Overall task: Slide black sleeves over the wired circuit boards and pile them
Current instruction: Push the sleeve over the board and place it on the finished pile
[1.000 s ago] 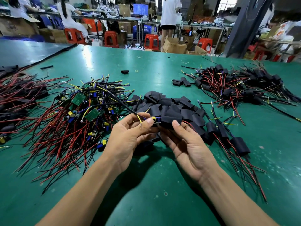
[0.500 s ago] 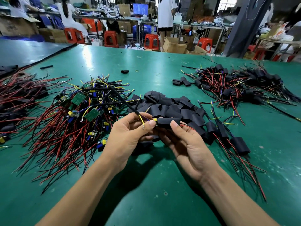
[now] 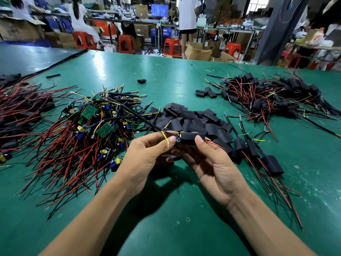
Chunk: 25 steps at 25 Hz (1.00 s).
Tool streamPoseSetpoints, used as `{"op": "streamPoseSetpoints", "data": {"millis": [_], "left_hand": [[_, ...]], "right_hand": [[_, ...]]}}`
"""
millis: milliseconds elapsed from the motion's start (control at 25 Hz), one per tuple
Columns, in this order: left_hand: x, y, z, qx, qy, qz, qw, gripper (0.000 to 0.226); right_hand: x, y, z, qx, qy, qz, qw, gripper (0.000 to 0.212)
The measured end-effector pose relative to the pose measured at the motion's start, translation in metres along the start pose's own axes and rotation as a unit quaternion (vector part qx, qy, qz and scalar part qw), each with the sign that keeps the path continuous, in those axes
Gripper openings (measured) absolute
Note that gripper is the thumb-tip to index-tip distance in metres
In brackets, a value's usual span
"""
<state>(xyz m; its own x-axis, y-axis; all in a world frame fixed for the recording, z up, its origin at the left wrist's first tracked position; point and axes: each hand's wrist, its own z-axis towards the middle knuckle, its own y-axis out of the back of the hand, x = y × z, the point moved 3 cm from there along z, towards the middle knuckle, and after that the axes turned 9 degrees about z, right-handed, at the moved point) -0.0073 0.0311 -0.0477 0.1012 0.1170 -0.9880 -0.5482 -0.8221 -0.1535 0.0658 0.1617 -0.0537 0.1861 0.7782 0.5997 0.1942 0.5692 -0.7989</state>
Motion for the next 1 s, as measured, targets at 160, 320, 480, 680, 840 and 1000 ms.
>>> {"op": "streamPoseSetpoints", "data": {"millis": [160,320,480,680,840,1000], "left_hand": [[0.0,0.001,-0.001,-0.019,0.01,-0.004,1.0,0.022],[-0.003,0.002,-0.001,-0.013,0.015,-0.01,1.0,0.024],[-0.002,0.003,0.0,-0.018,0.023,-0.006,1.0,0.021],[-0.001,0.005,0.001,-0.018,0.031,0.015,0.999,0.01],[-0.001,0.007,0.003,-0.022,0.031,0.017,0.999,0.024],[-0.001,0.008,0.004,0.0,0.035,0.014,0.999,0.03]], "right_hand": [[0.0,-0.002,-0.003,0.013,-0.006,-0.019,1.0,0.034],[0.0,-0.004,-0.005,0.02,-0.004,-0.03,0.999,0.031],[0.0,-0.003,-0.005,0.031,-0.008,-0.044,0.999,0.033],[0.002,0.0,-0.004,-0.023,-0.032,-0.108,0.993,0.043],[-0.001,0.003,-0.004,-0.059,-0.104,-0.097,0.988,0.025],[-0.001,0.007,-0.004,-0.055,-0.102,-0.073,0.991,0.026]]}}
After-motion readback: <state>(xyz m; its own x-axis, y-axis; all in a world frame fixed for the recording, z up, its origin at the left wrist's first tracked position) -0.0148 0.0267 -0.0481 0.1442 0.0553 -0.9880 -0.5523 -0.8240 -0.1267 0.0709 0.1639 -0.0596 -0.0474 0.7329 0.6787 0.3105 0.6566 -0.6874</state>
